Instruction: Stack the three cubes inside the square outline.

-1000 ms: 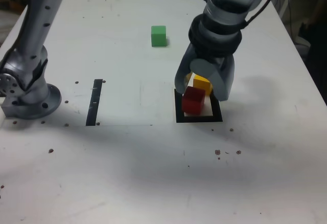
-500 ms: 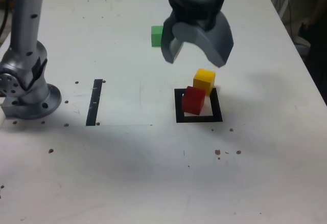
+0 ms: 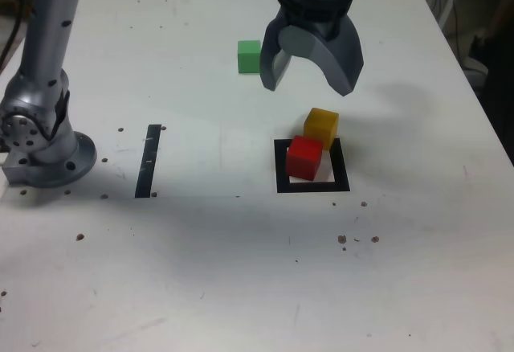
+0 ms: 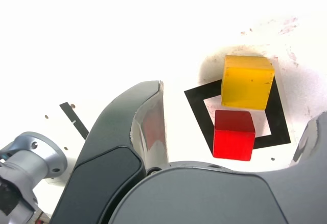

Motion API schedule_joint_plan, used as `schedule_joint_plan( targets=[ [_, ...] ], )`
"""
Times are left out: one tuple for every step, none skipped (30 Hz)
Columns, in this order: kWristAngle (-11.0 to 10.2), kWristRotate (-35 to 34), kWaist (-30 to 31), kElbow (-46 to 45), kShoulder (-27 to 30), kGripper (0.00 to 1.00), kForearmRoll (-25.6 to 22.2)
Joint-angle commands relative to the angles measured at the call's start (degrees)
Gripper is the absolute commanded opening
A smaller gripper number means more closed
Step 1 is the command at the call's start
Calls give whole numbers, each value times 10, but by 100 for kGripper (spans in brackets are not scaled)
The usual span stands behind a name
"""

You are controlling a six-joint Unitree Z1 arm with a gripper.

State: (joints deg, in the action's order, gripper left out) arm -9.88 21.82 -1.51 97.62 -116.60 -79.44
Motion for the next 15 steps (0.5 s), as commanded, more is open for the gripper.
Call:
schedule_joint_plan(
  targets=[
    [5, 1, 0, -4, -6, 95, 9],
    [6, 1, 0, -7, -8, 95, 12],
    [8, 1, 0, -9, -11, 95, 15],
    [9, 1, 0, -10, -14, 95, 17],
    [9, 1, 0, -11, -17, 95, 18],
    [10, 1, -1, -12, -20, 95, 18],
    [10, 1, 0, -12, -22, 95, 18],
    [10, 1, 0, -13, -24, 94, 18],
    [11, 1, 0, -13, -26, 94, 18],
    [11, 1, 0, -13, -28, 94, 18],
    [11, 1, 0, -14, -31, 94, 19],
    [11, 2, 0, -14, -35, 94, 20],
    [11, 2, 0, -14, -38, 94, 21],
    [12, 3, 0, -13, -42, 94, 23],
    [13, 3, 0, -13, -46, 94, 25]
  ],
)
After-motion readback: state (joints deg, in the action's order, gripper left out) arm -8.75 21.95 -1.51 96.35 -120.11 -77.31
